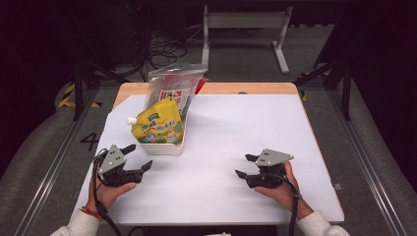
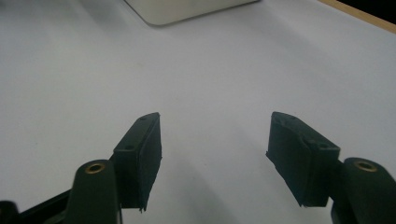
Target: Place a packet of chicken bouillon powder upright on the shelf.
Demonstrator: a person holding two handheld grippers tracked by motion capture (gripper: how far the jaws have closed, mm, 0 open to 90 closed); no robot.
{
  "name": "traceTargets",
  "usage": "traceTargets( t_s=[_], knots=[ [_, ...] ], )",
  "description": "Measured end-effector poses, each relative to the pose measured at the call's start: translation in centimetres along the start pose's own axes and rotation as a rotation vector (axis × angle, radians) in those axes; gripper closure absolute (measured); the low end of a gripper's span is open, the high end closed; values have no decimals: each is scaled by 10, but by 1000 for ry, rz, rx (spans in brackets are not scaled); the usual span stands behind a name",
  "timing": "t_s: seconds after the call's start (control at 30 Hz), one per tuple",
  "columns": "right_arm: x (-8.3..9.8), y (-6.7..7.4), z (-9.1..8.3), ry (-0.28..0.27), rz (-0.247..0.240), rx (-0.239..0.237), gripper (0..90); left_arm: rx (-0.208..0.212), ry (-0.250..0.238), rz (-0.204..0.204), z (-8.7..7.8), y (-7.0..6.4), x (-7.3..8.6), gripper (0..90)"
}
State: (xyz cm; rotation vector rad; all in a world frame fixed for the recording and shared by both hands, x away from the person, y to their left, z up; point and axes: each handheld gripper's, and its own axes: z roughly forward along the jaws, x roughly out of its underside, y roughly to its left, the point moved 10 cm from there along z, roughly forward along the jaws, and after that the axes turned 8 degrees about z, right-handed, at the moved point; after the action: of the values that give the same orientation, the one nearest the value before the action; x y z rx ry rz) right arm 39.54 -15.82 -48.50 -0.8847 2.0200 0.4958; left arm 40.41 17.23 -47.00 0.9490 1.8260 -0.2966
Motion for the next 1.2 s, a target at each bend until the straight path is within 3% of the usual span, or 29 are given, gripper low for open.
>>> traceTargets(
  t_s=[0.2, 0.57, 0.83, 1.2],
  knots=[
    [4, -5, -4, 3, 3, 25, 313, 6, 24, 24, 5, -12, 2, 188],
    [18, -13, -13, 29, 10, 67, 257, 76, 63, 52, 16, -38, 6, 150],
    [25, -19, -20, 35, 12, 96, 233, 141, 63, 78, 24, -57, 2, 121],
    [37, -23, -35, 50, -32, 159, 196, 221, 82, 104, 37, -81, -1, 116]
  ],
)
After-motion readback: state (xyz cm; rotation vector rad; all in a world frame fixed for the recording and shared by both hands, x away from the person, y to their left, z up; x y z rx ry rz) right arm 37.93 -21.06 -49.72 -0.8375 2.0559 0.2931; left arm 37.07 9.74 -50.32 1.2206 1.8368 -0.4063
